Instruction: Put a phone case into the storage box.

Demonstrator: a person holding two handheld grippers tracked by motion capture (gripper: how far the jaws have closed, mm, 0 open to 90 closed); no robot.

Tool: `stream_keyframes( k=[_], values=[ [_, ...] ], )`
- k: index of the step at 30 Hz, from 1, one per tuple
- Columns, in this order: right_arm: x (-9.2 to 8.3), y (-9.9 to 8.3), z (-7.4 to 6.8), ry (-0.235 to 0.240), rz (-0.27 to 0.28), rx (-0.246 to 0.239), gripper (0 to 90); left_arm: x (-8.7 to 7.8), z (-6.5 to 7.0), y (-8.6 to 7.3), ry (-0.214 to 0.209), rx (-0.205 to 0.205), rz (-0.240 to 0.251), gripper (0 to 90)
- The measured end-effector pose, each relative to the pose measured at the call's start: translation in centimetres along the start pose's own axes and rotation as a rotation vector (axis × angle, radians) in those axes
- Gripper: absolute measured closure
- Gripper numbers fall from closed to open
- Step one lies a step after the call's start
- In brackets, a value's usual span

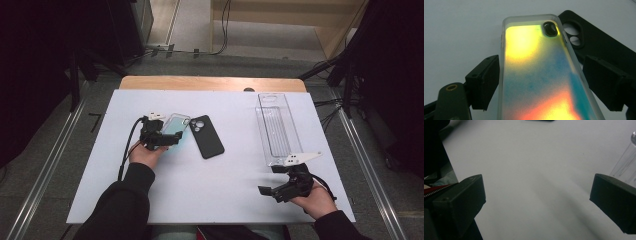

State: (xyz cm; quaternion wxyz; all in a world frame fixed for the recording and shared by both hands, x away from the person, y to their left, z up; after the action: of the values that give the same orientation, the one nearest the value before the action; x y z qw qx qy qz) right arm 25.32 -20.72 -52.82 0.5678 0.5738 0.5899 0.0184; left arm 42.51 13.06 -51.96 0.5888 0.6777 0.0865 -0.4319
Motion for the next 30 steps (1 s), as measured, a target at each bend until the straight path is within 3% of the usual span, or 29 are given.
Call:
stream_keyframes(
  k=[9,19,30],
  values=[
    [-0.1,0.1,0.0,-0.005,0.009,-0.004,0.0,-2.2,1.0,0.6,-0.034,0.01,0.019,16.8],
    [-0.2,0.5,-0.7,-0.015,0.028,-0.017,0.0,-4.5,2.6,-0.1,-0.078,0.014,0.021,17.0],
    [0.4,1.8,-3.2,0.017,0.067,-0.026,0.0,-6.0,5.6,-1.2,-0.103,0.025,0.044,16.9]
  ],
)
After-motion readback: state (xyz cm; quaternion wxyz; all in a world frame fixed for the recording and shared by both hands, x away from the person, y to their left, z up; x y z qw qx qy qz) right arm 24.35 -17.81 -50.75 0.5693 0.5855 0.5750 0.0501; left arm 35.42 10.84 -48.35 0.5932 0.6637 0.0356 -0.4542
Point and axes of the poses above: each handheld gripper's, and its own axes: x roughly forward along the jaws, y roughly out of its top, z roughly to its right, the point moved 7 cm from there along x, roughly forward along the jaws, and after that the axes turned 2 degrees about y, right-handed, at the moved point
